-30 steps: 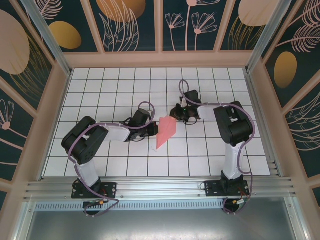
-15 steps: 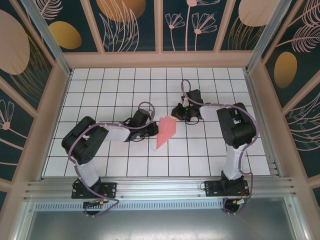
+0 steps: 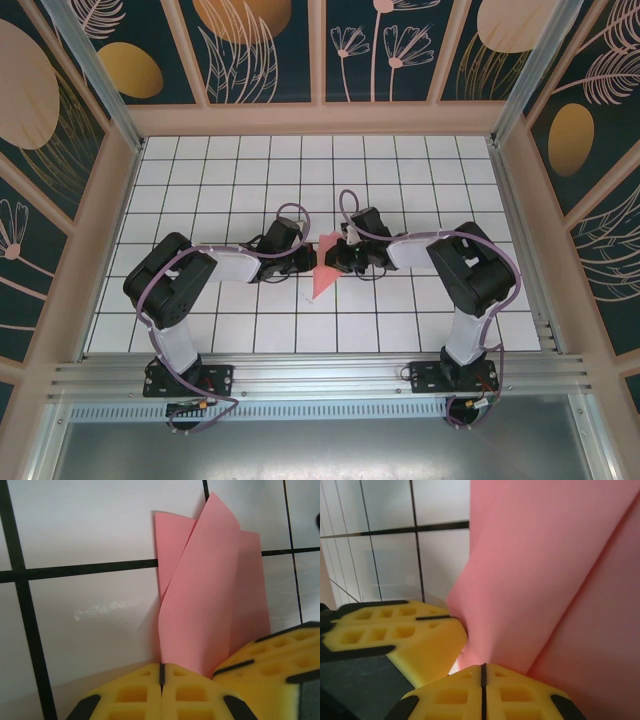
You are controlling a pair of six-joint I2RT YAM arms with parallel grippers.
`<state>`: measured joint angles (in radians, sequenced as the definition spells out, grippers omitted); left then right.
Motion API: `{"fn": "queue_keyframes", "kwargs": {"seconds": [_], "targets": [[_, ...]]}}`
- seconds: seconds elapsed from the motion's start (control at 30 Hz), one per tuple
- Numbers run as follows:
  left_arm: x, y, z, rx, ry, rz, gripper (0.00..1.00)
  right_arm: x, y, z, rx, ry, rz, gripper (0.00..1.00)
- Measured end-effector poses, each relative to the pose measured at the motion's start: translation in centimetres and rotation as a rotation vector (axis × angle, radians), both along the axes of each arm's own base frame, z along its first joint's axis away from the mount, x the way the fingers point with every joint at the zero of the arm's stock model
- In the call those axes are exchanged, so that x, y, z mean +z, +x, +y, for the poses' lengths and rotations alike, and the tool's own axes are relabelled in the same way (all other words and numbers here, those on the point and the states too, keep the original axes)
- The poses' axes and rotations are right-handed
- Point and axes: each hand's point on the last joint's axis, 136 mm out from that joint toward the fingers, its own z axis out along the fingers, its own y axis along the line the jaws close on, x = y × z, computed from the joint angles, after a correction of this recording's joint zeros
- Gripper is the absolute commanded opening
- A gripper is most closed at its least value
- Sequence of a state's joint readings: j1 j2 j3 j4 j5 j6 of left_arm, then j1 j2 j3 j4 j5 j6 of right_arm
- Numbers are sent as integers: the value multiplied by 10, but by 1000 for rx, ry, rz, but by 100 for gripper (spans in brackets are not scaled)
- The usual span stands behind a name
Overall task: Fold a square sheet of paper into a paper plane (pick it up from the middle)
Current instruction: Fourth fold the wing at the center of the table.
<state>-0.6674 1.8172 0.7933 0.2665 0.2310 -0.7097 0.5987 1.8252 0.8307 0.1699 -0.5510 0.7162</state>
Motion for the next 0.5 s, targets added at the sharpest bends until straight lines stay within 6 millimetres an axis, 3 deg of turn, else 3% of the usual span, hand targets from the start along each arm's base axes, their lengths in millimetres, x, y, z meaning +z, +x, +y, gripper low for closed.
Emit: {"fn": "queue_keyframes", "kwargs": {"seconds": [0.33, 0.5], "targets": [[0, 0, 0, 0, 1, 1, 0, -4, -1, 1, 1, 2, 7, 9], [0, 0, 0, 0, 1, 1, 0, 1, -16, 5, 31, 10, 6, 9]]}}
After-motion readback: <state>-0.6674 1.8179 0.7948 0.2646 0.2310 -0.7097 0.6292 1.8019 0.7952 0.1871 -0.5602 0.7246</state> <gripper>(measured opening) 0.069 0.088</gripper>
